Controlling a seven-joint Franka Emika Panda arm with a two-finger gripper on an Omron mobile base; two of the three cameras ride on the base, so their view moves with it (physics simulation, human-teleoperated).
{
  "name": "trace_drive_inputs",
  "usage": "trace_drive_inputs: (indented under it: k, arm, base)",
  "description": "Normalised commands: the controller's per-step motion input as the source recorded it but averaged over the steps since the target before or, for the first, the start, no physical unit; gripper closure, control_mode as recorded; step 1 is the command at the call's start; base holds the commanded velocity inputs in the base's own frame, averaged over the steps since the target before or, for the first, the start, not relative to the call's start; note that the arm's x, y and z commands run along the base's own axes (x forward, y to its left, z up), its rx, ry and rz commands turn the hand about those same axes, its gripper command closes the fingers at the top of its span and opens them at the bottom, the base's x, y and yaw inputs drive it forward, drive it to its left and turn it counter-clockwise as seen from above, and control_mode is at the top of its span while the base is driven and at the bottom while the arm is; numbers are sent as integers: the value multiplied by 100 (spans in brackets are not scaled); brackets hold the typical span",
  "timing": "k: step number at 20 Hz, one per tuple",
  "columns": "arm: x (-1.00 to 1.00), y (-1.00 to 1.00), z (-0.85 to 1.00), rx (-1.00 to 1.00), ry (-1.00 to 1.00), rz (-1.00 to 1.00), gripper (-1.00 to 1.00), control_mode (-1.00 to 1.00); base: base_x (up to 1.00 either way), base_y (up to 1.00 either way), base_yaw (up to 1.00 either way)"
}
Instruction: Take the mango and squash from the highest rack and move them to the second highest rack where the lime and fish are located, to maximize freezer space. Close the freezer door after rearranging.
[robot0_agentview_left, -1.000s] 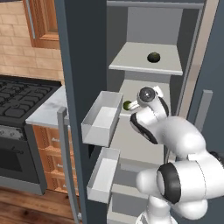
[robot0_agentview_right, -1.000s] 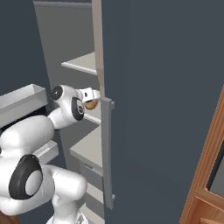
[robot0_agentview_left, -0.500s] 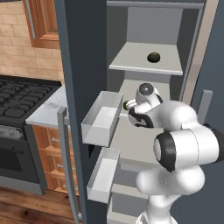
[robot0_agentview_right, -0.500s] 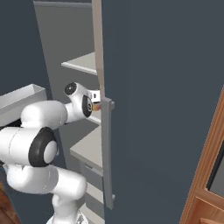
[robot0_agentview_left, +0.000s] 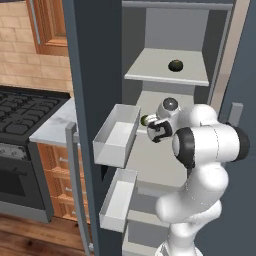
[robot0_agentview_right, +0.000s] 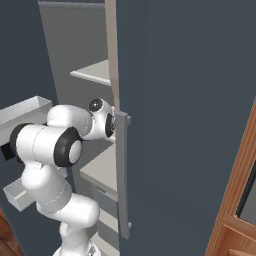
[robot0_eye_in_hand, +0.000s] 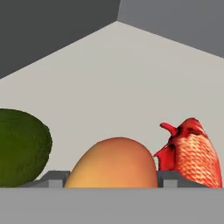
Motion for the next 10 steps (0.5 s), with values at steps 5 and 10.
trace_drive_inputs:
  k: [5,10]
  arm:
    - [52,-1,-47,0,0,0,-100,-100]
    - [30,0,-41,1,0,0,-100,-100]
  base:
    - [0,0,0]
    - [0,0,0]
